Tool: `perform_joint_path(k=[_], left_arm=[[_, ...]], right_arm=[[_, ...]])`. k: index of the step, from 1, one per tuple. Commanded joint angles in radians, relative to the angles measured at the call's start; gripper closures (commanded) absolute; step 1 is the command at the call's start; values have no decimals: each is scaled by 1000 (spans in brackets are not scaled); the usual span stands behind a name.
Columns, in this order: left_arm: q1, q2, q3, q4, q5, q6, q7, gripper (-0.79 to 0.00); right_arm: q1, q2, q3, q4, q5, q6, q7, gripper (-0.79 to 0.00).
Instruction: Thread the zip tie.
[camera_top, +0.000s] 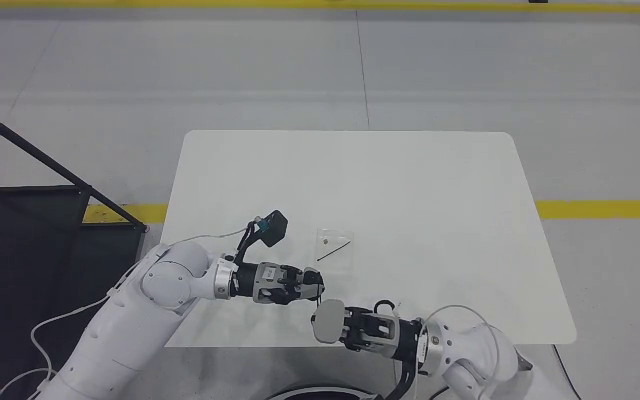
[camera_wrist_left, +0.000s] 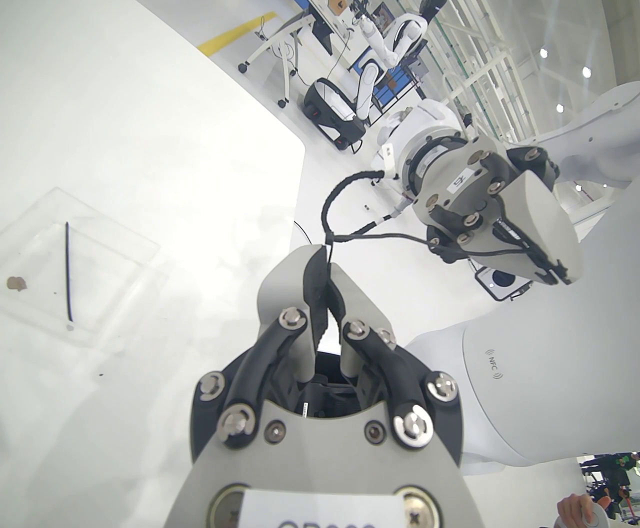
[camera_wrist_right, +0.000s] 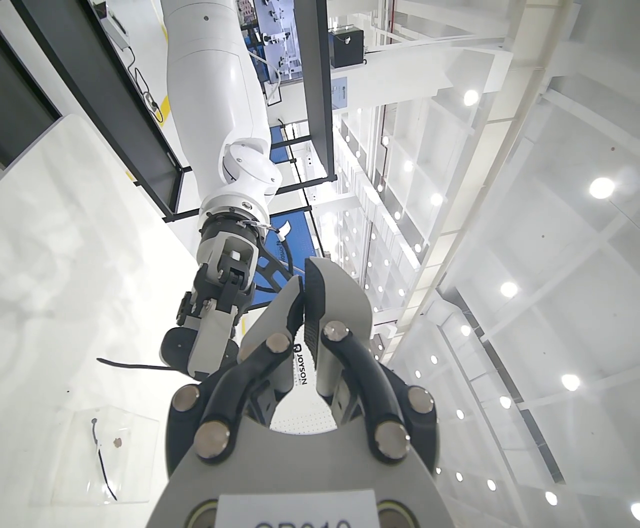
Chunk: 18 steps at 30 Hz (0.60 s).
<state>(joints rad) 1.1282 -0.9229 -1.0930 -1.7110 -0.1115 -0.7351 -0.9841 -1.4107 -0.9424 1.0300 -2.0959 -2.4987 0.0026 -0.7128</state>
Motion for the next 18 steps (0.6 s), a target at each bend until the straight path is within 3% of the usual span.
perform_joint_path(k=[1, 18], left_arm=[[0, 0, 0, 0, 0, 0, 0, 0], [0, 0, 0, 0, 0, 0, 0, 0]], right_arm=[[0, -1, 1, 0, 0, -2, 0, 0], [16, -9, -7, 16, -4, -20, -4, 0]])
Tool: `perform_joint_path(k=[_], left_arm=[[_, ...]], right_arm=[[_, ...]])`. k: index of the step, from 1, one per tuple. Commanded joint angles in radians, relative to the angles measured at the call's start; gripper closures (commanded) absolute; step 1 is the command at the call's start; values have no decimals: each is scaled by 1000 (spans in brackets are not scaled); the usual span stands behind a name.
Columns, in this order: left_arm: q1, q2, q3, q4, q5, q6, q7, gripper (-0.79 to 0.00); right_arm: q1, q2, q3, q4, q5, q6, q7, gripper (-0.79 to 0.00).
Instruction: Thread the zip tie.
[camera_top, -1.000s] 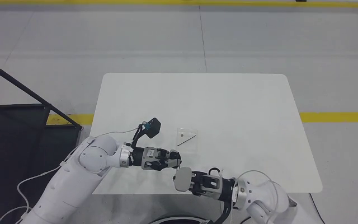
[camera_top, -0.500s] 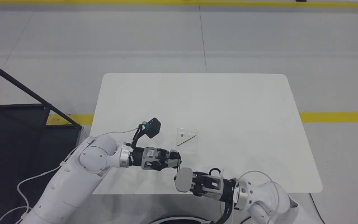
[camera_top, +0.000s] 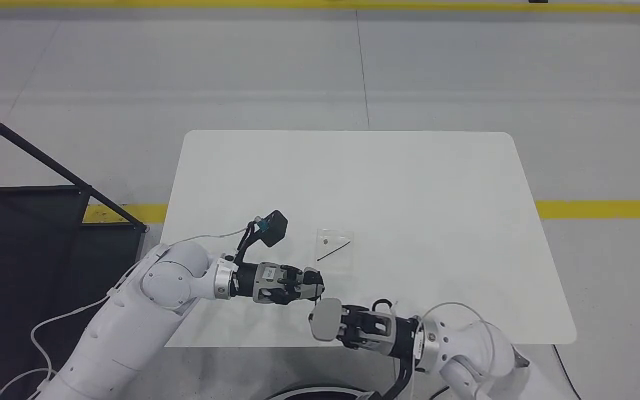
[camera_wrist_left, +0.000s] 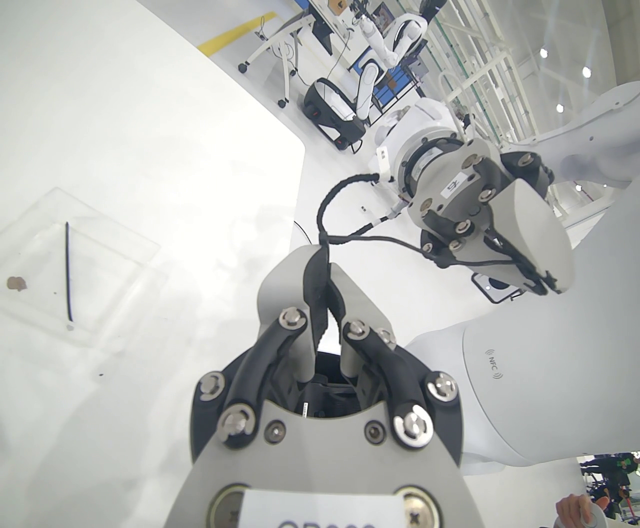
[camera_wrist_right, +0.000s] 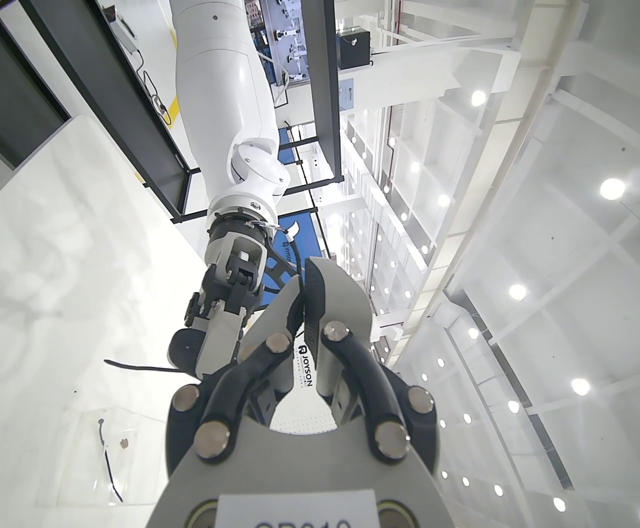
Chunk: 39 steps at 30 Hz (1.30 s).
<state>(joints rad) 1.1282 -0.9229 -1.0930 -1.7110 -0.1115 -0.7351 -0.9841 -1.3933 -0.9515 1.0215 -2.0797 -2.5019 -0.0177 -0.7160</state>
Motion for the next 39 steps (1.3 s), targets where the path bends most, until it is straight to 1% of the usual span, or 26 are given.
perform_joint_path(k=[1, 10, 17, 22, 27, 39], left_arm=[[0, 0, 0, 0, 0, 0, 0, 0], [0, 0, 0, 0, 0, 0, 0, 0], [0, 0, 0, 0, 0, 0, 0, 0], [17, 0, -2, -20, 40, 15, 43, 0], [27, 2, -15, -30, 76, 2, 70, 0], [66, 2, -41, -67, 223, -35, 187, 0]], right_arm=[[-3, 0, 4, 0, 0, -1, -1, 0], [8, 2, -2, -2, -28, -91, -18, 0], [20, 0, -11, -2, -37, -127, -17, 0], [26, -1, -17, 0, -41, -145, -17, 0], [31, -2, -22, 0, -46, -158, -16, 0], [32, -2, -18, 1, -46, -167, -5, 0]])
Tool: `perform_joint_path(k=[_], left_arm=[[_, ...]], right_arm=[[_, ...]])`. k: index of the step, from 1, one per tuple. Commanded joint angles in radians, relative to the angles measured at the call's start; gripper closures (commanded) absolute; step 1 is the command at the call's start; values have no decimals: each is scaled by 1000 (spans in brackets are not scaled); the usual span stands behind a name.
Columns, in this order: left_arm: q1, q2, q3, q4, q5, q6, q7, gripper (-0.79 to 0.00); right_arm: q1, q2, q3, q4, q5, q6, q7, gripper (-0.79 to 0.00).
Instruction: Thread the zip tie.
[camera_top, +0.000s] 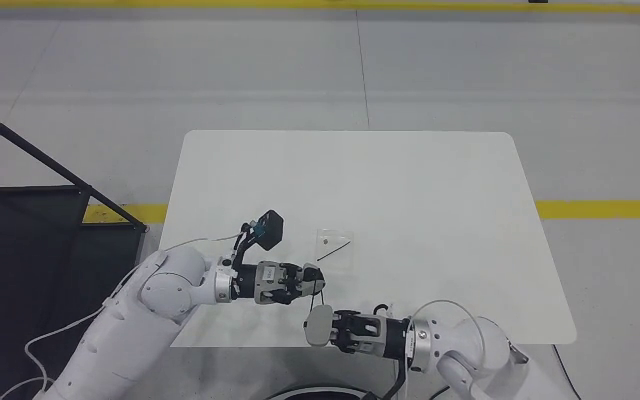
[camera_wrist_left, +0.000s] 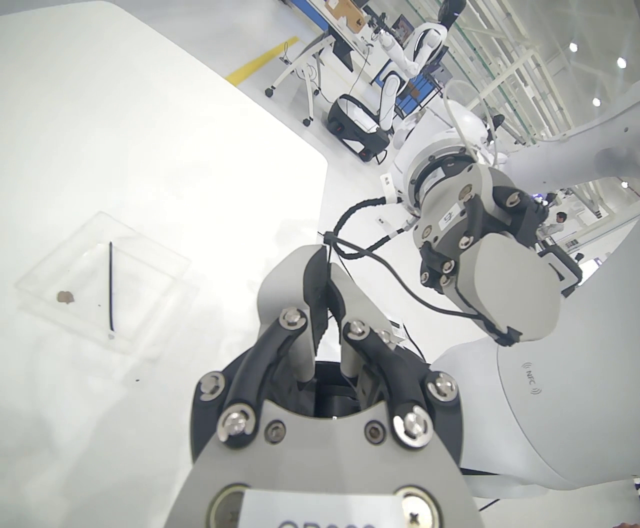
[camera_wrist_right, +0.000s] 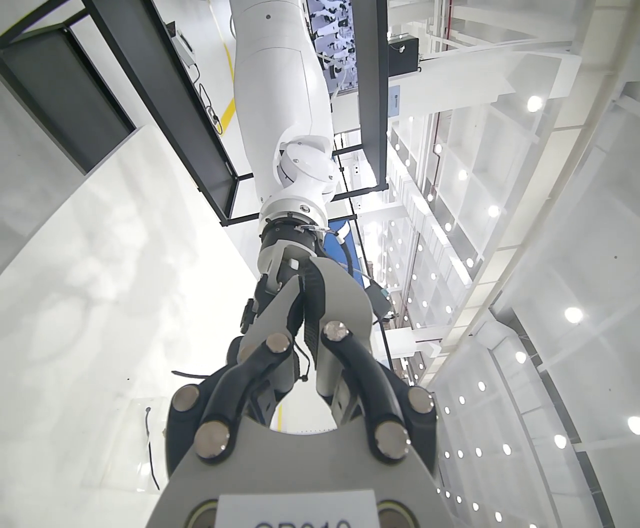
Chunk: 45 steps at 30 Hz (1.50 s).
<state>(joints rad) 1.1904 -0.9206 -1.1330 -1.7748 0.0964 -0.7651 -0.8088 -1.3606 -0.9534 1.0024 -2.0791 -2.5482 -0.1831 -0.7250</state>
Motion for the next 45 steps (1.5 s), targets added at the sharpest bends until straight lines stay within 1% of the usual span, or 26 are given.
perform_joint_path(k=[1, 16, 26, 35, 38, 45], left_arm=[[7, 0, -4, -5, 28, -8, 24, 0], [62, -5, -39, -53, 282, -48, 217, 0], [107, -13, -55, -92, 502, -26, 371, 0], [129, -19, -53, -118, 674, -16, 482, 0], [140, -22, -52, -115, 685, -26, 532, 0], [140, -22, -52, -115, 685, -26, 532, 0]], right_arm=[[-1, 0, 1, 0, -1, -2, 7, 0], [0, -1, -2, 0, 0, -11, 14, 0], [-1, -2, 0, 1, 3, -10, 19, 0], [-1, -3, 3, 4, 8, -8, 26, 0], [-3, -3, 5, 4, 13, -1, 35, 0], [-7, -3, 9, 4, 15, 4, 34, 0]])
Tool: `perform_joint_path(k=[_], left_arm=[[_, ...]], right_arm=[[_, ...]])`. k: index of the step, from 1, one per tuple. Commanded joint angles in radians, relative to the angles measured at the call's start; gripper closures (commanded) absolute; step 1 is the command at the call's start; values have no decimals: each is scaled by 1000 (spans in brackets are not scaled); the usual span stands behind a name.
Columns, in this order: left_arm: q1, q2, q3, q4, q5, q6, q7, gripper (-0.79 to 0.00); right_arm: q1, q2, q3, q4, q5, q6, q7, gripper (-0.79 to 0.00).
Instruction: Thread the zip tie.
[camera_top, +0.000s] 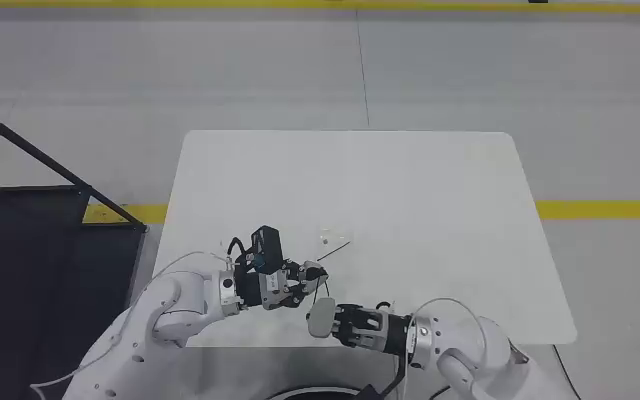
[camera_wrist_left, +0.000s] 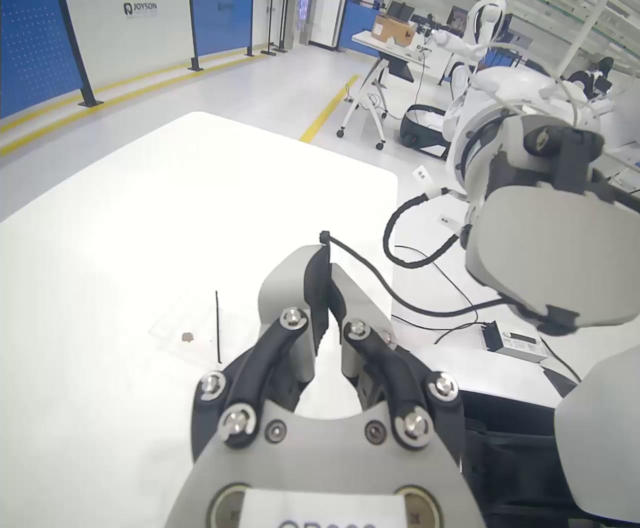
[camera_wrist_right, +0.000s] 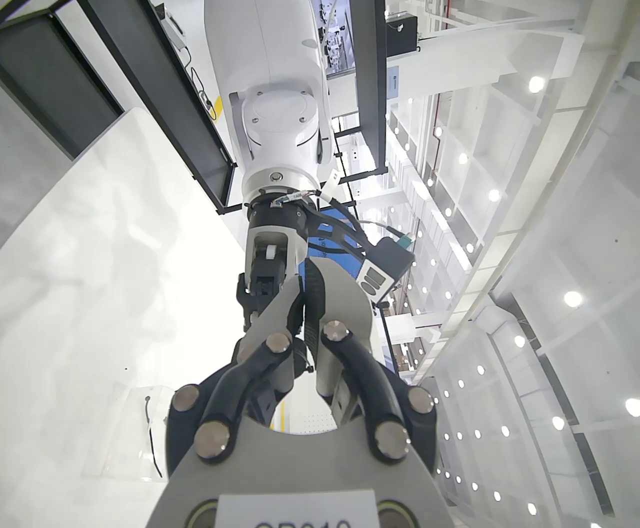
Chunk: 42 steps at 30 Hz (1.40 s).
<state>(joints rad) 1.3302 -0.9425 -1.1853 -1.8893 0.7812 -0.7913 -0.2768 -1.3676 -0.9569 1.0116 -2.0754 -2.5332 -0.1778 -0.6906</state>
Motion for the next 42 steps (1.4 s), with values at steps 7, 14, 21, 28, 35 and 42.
perform_joint_path(k=[7, 14, 21, 28, 35, 42], left_arm=[[0, 0, 0, 0, 0, 0, 0, 0], [0, 0, 0, 0, 0, 0, 0, 0], [0, 0, 0, 0, 0, 0, 0, 0], [0, 0, 0, 0, 0, 0, 0, 0], [0, 0, 0, 0, 0, 0, 0, 0], [0, 0, 0, 0, 0, 0, 0, 0]], right_arm=[[-4, 0, 7, 0, 6, 6, 5, 0], [-22, -1, 20, -6, -3, 34, 61, 0], [-41, -6, 27, -19, -8, 112, 99, 0], [-69, -7, 39, -25, -22, 201, 92, 0], [-80, -9, 43, -30, -37, 244, 83, 0], [-78, -15, 30, -27, -51, 265, 87, 0]])
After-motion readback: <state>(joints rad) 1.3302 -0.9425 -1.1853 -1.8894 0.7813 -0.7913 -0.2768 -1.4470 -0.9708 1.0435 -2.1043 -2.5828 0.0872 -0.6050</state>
